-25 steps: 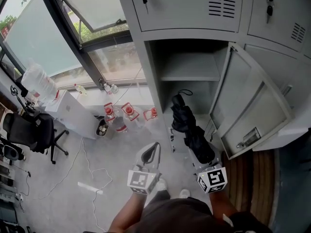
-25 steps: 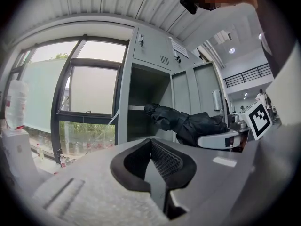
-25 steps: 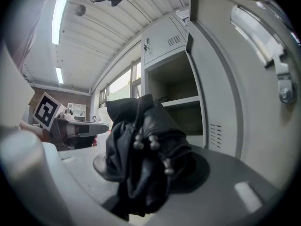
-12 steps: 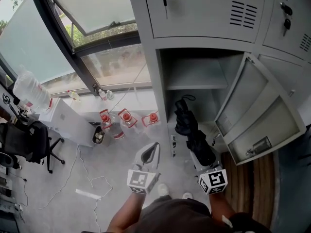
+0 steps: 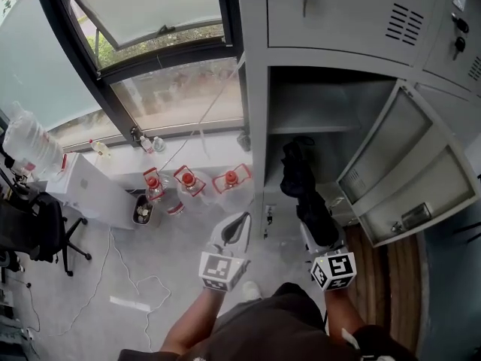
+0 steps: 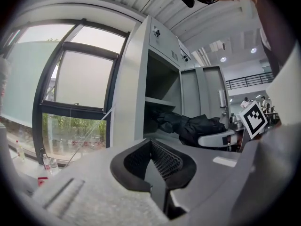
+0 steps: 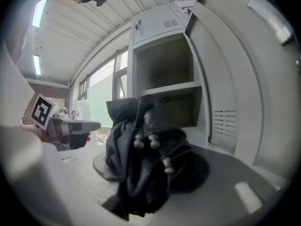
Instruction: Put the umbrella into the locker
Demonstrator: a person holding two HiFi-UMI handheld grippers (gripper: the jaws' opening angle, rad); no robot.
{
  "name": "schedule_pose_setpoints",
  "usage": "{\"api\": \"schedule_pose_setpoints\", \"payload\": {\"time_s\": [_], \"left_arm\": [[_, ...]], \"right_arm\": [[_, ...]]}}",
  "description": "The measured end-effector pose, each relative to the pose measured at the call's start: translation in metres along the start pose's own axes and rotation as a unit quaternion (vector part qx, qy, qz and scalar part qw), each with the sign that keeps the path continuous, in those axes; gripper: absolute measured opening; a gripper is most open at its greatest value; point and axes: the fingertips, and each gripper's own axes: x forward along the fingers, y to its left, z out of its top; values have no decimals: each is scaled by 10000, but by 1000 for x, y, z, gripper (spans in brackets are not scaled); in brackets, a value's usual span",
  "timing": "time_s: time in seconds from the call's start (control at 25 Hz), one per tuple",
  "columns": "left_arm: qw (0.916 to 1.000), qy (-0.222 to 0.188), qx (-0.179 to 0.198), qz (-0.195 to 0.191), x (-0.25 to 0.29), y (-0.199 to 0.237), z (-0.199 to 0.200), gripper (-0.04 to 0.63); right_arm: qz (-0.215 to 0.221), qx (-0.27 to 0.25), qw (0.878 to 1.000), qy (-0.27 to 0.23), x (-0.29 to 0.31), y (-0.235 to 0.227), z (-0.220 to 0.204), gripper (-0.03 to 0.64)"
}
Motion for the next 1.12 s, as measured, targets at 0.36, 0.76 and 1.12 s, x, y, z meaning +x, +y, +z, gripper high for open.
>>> {"api": "schedule_pose_setpoints", "payload": {"time_s": [0.36,0.76,1.12], "left_arm": [[9999,65,32,-140,25,21,-4,5],[9997,143,-58,-162,55,24,-9,5],[9996,222,-172,15,61,39,-19,5]], "right_arm": [[-452,-235,9986,141,34,-24,5,224],[-517,-329,9980,134,83,-47,22,224],[-700,-350,9967,209,128,-60,28,224]]}}
